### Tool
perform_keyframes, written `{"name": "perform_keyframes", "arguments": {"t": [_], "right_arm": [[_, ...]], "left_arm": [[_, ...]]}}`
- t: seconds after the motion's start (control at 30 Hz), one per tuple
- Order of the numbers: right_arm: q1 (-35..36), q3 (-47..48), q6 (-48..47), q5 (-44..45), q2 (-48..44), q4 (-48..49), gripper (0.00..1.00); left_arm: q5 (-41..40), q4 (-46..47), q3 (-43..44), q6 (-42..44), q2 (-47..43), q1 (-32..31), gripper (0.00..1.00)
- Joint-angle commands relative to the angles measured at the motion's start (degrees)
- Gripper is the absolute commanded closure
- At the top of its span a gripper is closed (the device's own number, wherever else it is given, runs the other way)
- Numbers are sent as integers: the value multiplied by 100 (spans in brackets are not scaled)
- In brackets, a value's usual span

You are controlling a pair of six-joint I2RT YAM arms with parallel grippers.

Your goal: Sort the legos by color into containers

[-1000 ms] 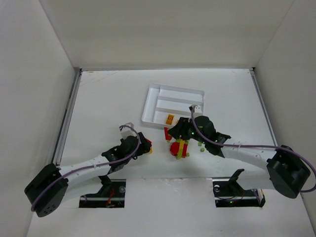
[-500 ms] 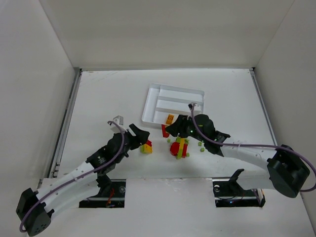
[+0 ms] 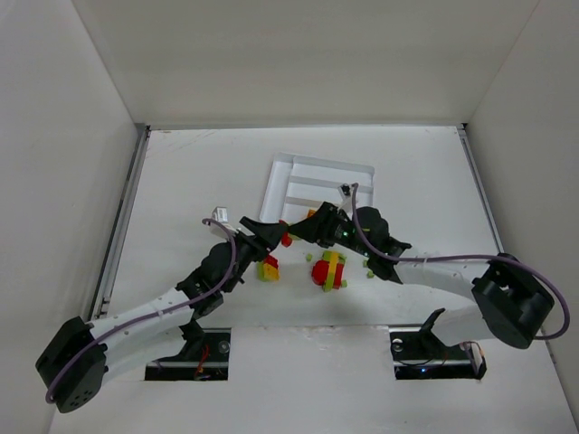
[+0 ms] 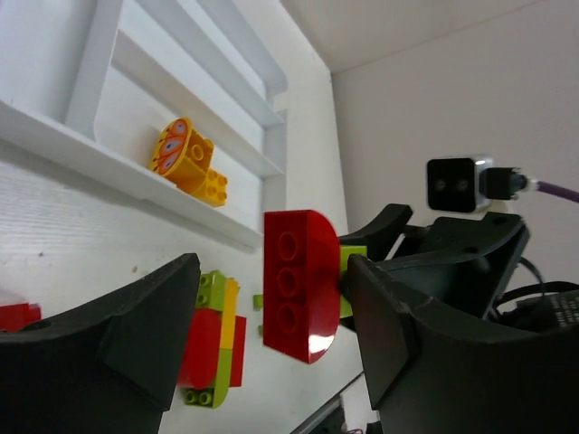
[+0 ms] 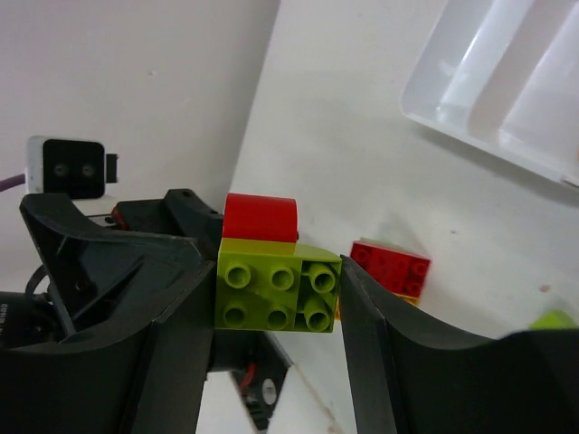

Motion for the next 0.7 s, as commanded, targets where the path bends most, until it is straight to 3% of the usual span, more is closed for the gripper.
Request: {"name": "perform_keyframes", "arguments": {"t": [0.0, 0.23, 0.53, 0.67], "right_arm": [[14, 86, 698, -434, 254, 1124, 54], [23, 24, 1199, -601, 659, 1775, 54], [5, -37, 1384, -637, 808, 2057, 54], [14, -108, 1419, -637, 835, 2171, 54]], "left_arm": [[138, 1164, -37, -188, 121, 59, 38], [174, 1525, -142, -250, 200, 77, 54], [-72, 1647, -221, -320, 77, 86, 59], [-186, 1832, -195, -329, 165, 59, 69]]}}
